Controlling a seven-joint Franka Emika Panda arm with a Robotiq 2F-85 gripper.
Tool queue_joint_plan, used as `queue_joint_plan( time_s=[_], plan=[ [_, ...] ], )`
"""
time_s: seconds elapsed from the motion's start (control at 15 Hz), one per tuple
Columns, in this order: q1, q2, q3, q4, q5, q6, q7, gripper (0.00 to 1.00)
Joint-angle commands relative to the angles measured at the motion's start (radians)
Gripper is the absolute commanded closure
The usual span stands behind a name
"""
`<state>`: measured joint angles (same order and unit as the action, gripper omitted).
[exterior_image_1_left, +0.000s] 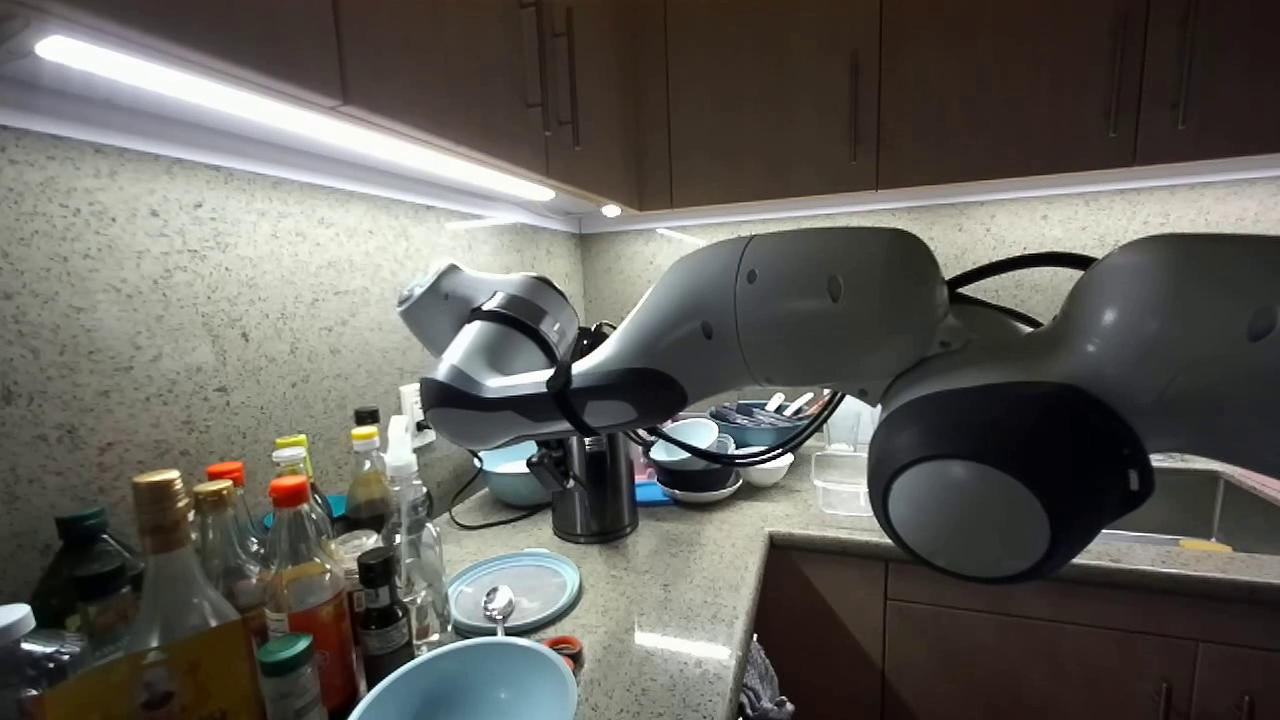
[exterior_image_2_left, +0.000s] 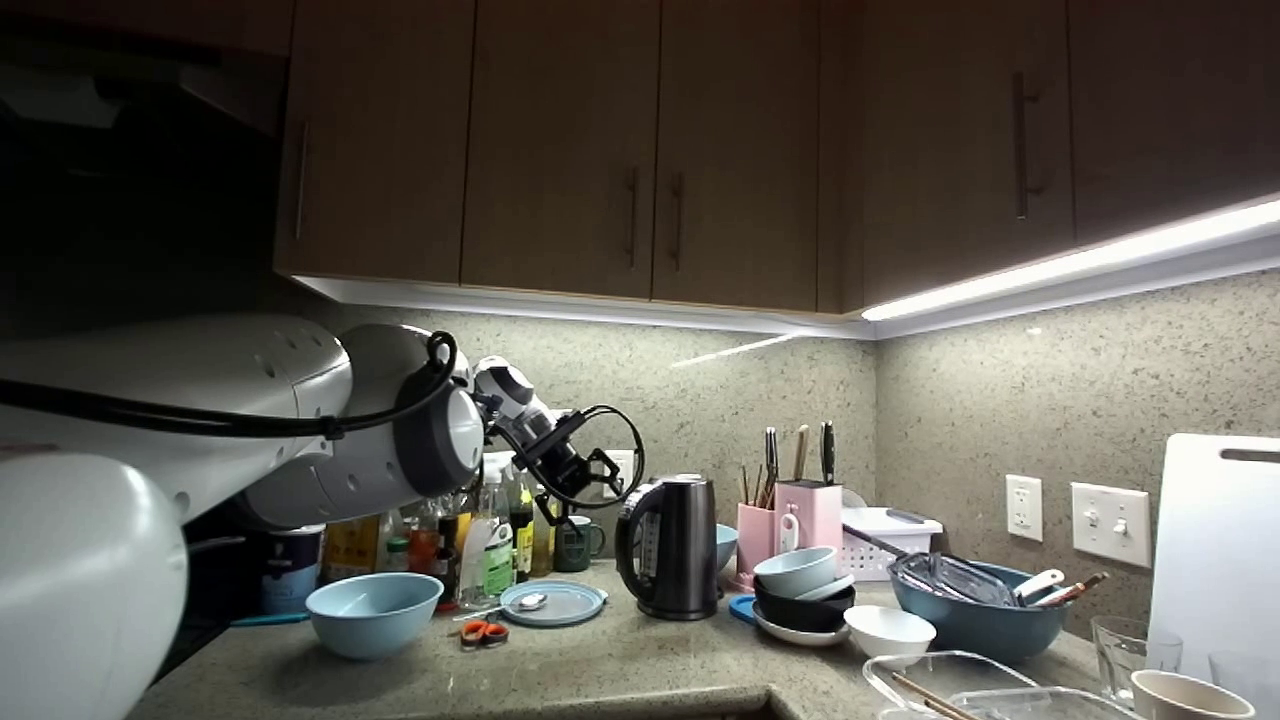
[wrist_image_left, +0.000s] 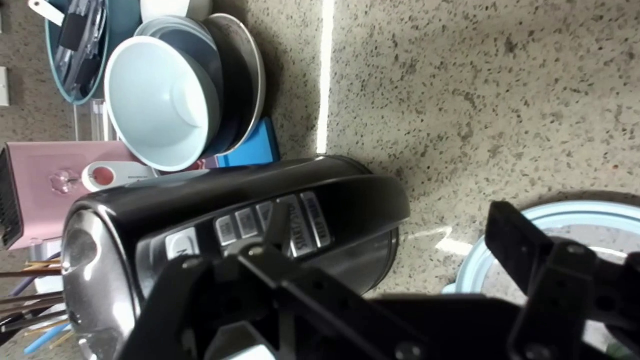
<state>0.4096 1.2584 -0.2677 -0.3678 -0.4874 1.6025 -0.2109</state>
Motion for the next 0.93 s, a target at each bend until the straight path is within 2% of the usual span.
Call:
queue_joint_plan(
  time_s=[0.0, 0.47, 0.87],
  plan=[
    [-0.005, -0.016, -0.020, -0.005, -0.010, 0.041, -0.003, 0.00],
    [0.007, -0.017, -0.004, -0.022, 0.013, -0.025, 0.004, 0.00],
    [0.007, -0.005, 0.001, -0.015, 0.011, -0.027, 0.012, 0.00]
  ],
)
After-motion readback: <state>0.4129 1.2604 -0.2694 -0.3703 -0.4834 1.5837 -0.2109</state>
